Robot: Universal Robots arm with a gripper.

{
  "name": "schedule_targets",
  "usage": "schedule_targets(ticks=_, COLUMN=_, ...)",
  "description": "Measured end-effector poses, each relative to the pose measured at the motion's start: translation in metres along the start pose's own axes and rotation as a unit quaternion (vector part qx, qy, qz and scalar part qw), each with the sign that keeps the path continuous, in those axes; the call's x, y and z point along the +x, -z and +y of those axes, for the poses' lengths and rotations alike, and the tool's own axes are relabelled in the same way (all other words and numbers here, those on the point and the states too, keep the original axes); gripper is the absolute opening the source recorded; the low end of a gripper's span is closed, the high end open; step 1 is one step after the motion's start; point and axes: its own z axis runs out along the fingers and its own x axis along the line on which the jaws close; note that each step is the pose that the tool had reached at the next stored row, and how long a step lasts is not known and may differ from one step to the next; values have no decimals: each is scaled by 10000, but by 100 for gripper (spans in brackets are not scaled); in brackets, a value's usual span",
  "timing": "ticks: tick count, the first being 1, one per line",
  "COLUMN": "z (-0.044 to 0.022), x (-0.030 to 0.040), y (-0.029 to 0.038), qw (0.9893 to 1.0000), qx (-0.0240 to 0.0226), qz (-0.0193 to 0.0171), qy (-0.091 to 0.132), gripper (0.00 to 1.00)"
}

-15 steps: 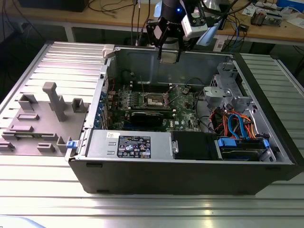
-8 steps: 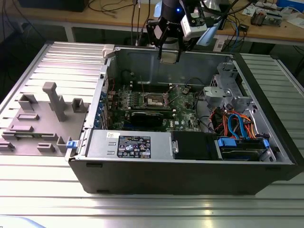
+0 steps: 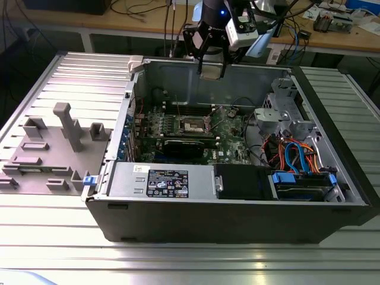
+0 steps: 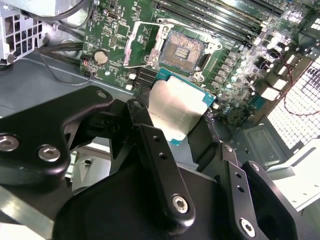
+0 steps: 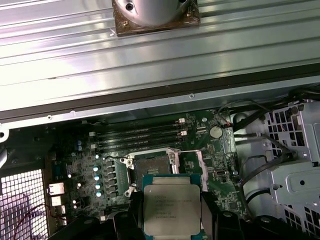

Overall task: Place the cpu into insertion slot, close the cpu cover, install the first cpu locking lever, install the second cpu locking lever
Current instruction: 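Place the cpu into insertion slot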

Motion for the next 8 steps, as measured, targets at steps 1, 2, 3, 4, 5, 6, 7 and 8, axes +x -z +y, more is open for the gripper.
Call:
schedule_targets(ticks=1, z=0, x=0, y=0, qw=10000, qx=-1, qz=-3, qy=-31, gripper=54)
schedule_targets(ticks=2, z=0, x=0, y=0, qw=10000, qx=-1, qz=-7, qy=-74, gripper=54)
schedule_targets(ticks=3, z=0, x=0, y=0, qw=9999, qx=-2, qz=-10, qy=-115, gripper=54)
schedule_targets(ticks=4, z=0, x=0, y=0, qw=9999, qx=-2, qz=-15, qy=-164, gripper=54)
schedule_targets(ticks=5, z=0, x=0, y=0, qw=9998, qx=-4, qz=-20, qy=-219, gripper=54)
schedule_targets(ticks=6, z=0, x=0, y=-1, qw=9994, qx=-6, qz=-32, qy=-353, gripper=54)
schedule_targets(ticks=7, z=0, x=0, y=-1, qw=9991, qx=-7, qz=-37, qy=-414, gripper=54)
schedule_targets(ticks=8, z=0, x=0, y=-1, qw=9990, qx=-8, qz=-41, qy=-454, gripper=54)
